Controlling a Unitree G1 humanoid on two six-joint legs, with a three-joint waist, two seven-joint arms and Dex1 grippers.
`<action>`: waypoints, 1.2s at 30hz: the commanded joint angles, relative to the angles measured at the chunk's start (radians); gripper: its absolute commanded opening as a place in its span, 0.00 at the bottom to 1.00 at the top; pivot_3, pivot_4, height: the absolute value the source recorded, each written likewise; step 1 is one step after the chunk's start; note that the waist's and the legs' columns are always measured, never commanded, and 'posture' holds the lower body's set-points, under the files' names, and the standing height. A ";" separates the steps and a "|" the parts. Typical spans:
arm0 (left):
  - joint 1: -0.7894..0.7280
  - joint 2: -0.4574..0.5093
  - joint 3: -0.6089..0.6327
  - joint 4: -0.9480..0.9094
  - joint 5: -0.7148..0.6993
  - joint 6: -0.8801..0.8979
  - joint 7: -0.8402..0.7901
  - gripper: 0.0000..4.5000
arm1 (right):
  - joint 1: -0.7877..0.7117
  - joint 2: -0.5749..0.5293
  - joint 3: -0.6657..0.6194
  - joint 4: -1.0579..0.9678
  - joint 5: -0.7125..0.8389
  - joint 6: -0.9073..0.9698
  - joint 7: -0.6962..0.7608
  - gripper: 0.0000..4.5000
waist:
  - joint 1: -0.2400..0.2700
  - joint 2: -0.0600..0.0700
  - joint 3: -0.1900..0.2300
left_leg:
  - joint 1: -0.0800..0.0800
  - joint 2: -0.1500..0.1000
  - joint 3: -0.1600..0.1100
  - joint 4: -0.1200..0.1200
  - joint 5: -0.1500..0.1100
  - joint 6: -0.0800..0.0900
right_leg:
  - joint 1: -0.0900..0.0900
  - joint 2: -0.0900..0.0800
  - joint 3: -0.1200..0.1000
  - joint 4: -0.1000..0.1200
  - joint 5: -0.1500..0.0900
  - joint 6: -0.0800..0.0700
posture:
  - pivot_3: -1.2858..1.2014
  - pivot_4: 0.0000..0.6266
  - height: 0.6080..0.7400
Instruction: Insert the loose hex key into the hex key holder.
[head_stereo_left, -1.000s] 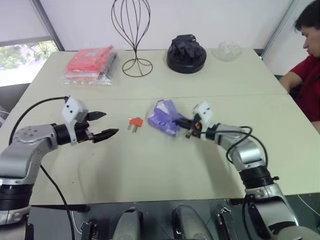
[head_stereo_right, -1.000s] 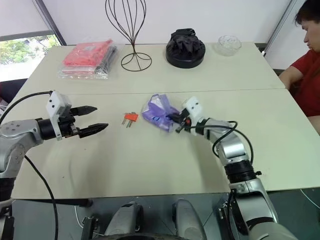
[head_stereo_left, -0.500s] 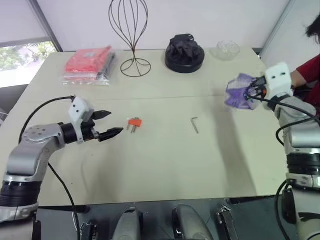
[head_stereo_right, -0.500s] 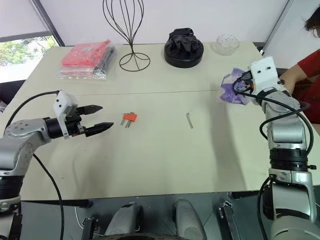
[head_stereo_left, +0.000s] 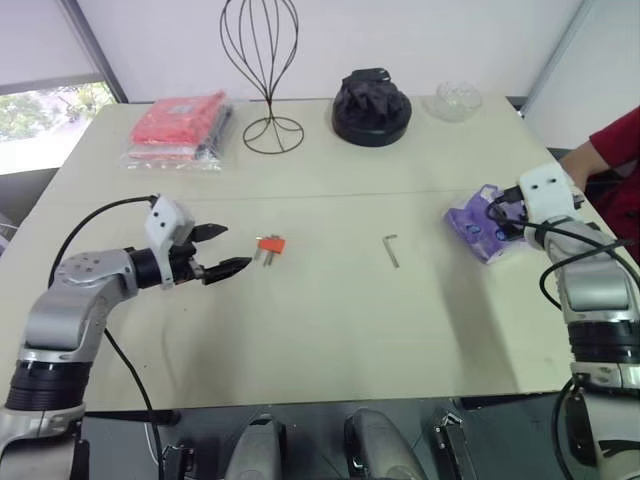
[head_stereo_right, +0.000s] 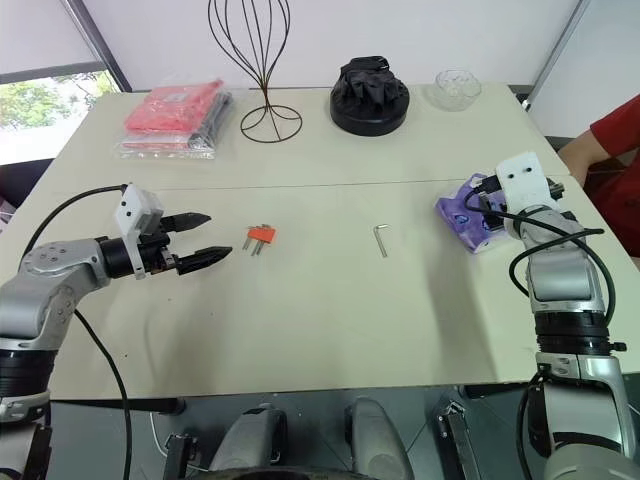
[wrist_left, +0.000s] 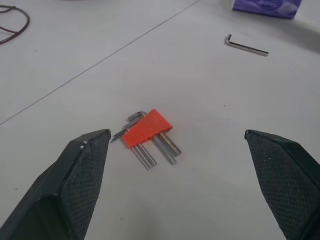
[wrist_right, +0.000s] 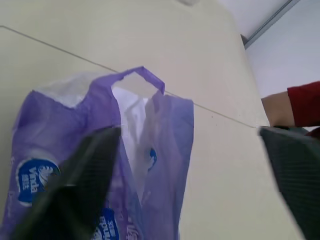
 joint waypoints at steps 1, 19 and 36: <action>-0.012 0.004 0.009 -0.012 -0.001 -0.010 0.003 1.00 | -0.016 -0.011 -0.029 -0.100 -0.001 -0.036 -0.004 0.99 | 0.000 0.000 0.000 | 0.000 0.000 0.000 0.000 0.000 0.000 | 0.000 0.000 0.000 0.000 0.000 0.000 | 0.52 0.24 1.00; -0.047 0.136 0.020 0.137 0.082 -0.095 -0.091 1.00 | -0.139 0.368 0.355 0.013 0.168 -0.413 0.435 0.99 | -0.026 -0.001 0.000 | 0.000 0.000 -0.002 0.000 0.000 0.000 | 0.000 0.000 -0.002 0.003 0.000 0.000 | 0.52 0.24 1.00; 0.183 0.158 0.174 -0.068 0.032 -0.022 -0.003 1.00 | -0.526 0.686 0.361 0.982 0.063 -0.799 0.550 0.99 | -0.035 -0.001 0.001 | 0.000 0.001 -0.003 0.000 0.000 -0.001 | -0.002 -0.004 -0.002 0.005 0.000 0.000 | 0.52 0.24 1.00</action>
